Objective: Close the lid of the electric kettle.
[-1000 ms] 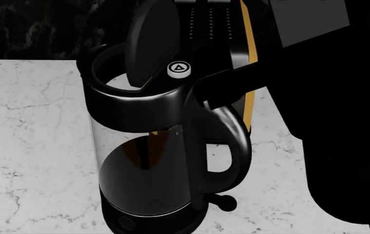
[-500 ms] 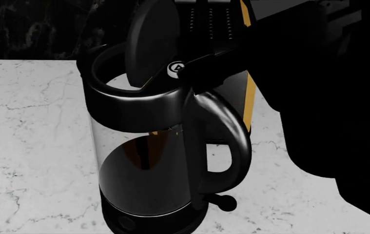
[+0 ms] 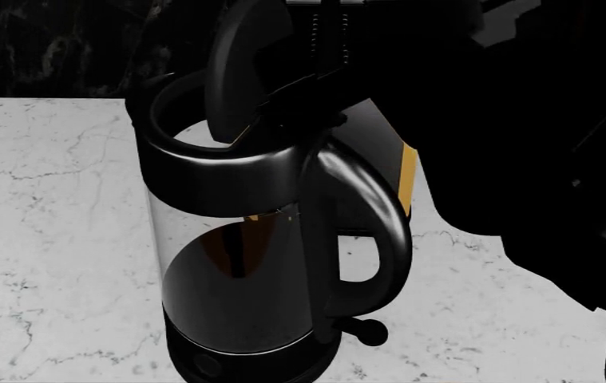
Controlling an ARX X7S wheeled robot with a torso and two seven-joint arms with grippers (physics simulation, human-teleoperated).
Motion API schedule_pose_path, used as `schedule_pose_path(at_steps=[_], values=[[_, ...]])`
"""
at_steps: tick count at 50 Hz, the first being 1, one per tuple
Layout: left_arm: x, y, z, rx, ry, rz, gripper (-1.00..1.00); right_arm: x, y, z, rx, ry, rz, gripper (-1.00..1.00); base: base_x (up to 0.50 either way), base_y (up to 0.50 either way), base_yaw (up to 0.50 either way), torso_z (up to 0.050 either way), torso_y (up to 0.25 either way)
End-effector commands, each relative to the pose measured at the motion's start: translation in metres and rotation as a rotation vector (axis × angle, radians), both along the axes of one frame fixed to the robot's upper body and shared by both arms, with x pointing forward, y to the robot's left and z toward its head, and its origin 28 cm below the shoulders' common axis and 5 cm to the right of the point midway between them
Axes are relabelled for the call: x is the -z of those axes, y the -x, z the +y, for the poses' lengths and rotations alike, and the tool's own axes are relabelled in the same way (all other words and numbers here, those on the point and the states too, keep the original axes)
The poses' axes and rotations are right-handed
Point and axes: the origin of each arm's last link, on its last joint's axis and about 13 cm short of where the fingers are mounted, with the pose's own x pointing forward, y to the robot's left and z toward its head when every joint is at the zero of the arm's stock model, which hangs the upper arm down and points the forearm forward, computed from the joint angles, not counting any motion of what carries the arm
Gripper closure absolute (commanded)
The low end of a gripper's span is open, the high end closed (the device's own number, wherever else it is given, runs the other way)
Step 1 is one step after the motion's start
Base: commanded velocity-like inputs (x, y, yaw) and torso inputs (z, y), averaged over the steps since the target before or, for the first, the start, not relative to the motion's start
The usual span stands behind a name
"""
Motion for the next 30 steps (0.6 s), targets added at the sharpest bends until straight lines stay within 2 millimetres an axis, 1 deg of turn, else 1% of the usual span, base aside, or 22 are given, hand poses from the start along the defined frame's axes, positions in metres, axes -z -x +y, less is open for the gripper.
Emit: schedule_pose_path(at_steps=[1, 10, 15, 25, 30], values=[[0.004, 0.000, 0.003, -0.012, 0.006, 0.005, -1.00, -0.001, -0.008, 0.007, -0.019, 0.011, 0.030, -1.00, 0.00, 0.00, 0.00, 0.000, 0.000], [0.005, 0.002, 0.007, -0.028, 0.016, 0.000, -1.00, -0.005, -0.011, 0.013, -0.035, 0.006, 0.044, -1.00, 0.00, 0.00, 0.00, 0.000, 0.000], [0.005, 0.003, 0.008, -0.035, 0.020, -0.007, -1.00, -0.001, -0.014, 0.015, -0.044, -0.028, 0.083, -1.00, 0.01, 0.00, 0.01, 0.000, 0.000], [0.008, 0.002, 0.009, -0.042, 0.019, -0.004, -1.00, 0.000, -0.019, 0.023, -0.059, -0.023, 0.101, -1.00, 0.00, 0.00, 0.01, 0.000, 0.000], [0.009, 0.001, 0.010, -0.043, 0.018, -0.001, -1.00, -0.004, -0.023, 0.028, -0.076, -0.014, 0.095, -1.00, 0.00, 0.00, 0.00, 0.000, 0.000]])
